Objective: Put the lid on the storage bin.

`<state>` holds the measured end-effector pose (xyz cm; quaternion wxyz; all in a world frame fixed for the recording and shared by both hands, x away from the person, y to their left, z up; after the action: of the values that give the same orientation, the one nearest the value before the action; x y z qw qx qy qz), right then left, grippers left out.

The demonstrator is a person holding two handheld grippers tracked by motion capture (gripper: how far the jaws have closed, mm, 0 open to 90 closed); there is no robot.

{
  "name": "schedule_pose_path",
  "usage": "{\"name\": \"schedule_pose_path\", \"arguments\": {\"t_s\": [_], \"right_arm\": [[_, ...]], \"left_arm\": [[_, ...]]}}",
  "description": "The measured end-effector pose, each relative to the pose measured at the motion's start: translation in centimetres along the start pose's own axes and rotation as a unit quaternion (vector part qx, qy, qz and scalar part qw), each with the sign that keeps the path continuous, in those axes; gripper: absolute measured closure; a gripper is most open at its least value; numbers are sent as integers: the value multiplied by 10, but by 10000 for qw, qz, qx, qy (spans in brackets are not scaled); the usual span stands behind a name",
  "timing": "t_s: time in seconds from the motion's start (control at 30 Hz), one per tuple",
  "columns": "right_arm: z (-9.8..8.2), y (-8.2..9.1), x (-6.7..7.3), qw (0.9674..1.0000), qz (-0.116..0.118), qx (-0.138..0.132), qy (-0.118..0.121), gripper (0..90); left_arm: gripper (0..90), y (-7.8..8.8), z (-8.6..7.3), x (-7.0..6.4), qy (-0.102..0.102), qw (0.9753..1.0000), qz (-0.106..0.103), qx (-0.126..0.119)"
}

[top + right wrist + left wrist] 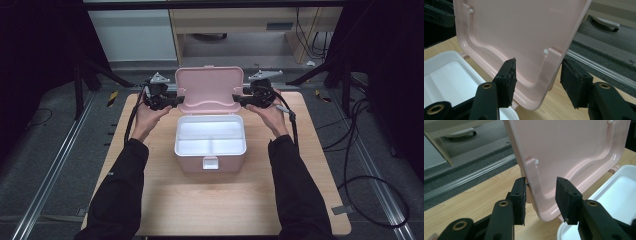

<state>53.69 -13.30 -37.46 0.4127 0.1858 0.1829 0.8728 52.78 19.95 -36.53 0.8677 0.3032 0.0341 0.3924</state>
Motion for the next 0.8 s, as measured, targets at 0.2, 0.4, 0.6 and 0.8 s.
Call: {"name": "schedule_pose_path", "arguments": {"t_s": [0.2,0.4,0.6,0.8], "right_arm": [[1,12,7,9999,4,34,162,471],[-4,23,16,9997,-4,75,242,480],[-4,34,25,9989,-129,222,389,547],[-7,43,31,9984,-291,274,410,672]], "left_arm": [[613,9,-1,-7,-70,10000,-21,-34],[631,22,-1,-16,-199,9998,39,70],[669,32,-1,-25,-262,9995,94,157],[725,39,-2,-33,-439,9984,191,316]]}}
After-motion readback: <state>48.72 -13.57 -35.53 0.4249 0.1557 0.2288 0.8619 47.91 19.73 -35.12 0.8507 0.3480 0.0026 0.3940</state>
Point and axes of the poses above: each handheld gripper's, and its own axes: y roughly backward along the jaws, z roughly out of its top, x roughly to its left, the point moved 1 cm from there along -y, roughly forward along the jaws, and after that the axes turned 10 degrees about -y, right-handed, at the moved point
